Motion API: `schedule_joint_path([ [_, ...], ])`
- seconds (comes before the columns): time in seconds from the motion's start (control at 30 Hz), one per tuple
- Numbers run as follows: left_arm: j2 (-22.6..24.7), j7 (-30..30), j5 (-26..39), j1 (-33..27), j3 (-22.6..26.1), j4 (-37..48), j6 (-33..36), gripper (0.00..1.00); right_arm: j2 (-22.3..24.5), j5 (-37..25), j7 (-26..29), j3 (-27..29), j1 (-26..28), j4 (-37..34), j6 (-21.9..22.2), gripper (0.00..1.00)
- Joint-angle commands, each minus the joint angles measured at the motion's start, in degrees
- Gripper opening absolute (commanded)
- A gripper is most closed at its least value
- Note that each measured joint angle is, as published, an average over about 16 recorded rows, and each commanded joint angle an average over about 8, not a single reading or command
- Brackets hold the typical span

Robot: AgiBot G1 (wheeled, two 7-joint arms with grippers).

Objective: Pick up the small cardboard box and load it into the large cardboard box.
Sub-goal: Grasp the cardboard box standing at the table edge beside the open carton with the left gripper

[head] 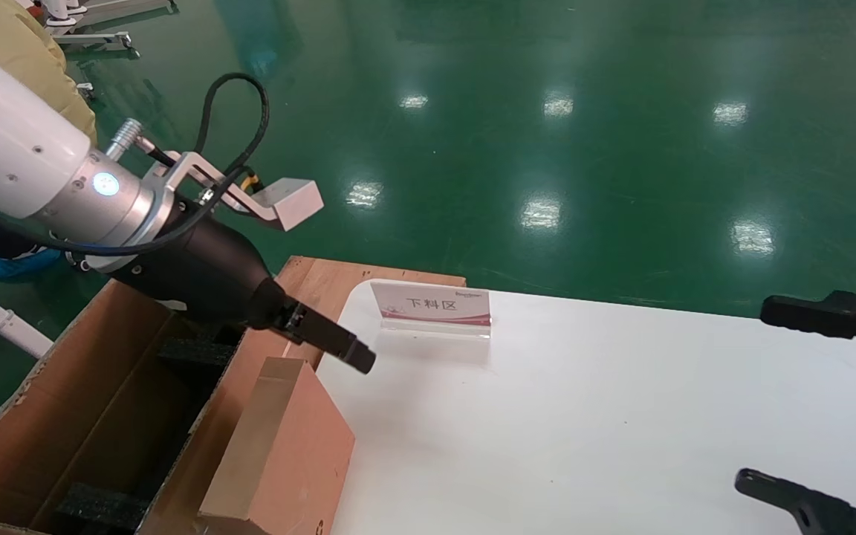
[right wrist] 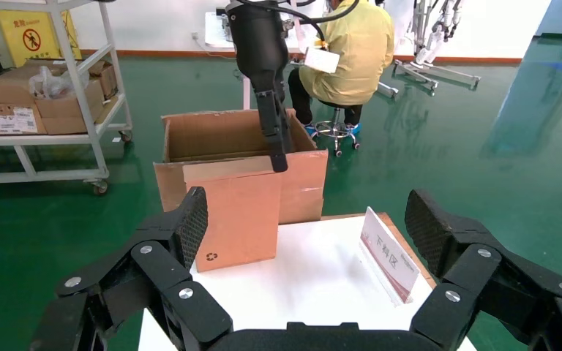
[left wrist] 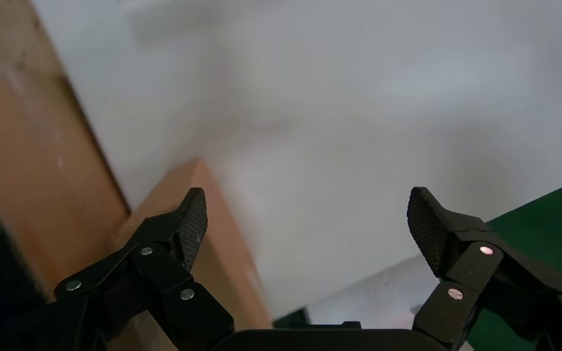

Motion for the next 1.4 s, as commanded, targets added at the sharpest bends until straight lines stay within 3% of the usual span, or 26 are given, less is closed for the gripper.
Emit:
schedule_joint_path([
  [0.03,0.71,-1.94,-0.41,-2.48,3.98,-0.01,0.06,1.00,0.00,0.01,0.00,-0.01,0.00,0.00,0.00,1.00],
  [0.4,5.88,-10.07,-2.77,-13.82,25.59,-0.17,-0.37,1.00,0.02,0.04,-0.03,-0.05,0.01,0.00,0.02,1.00],
  [0.6,8.45,-12.78,-3.41,-17.79,33.24,-0.42,-1.70,1.00,0.03,0.05,-0.04,-0.08,0.02,0.00,0.03,1.00],
  [0.97,5.60,-10.00,-8.63,-17.21,36.69,-0.31,-3.79,1.00,0.05,0.08,-0.06,-0.12,0.03,0.00,0.05,1.00],
  [1.4,4.60,-9.09,-6.04,-15.37,38.60,-0.42,-8.15,1.00,0.07,0.12,-0.09,-0.17,0.04,0.00,0.07,1.00],
])
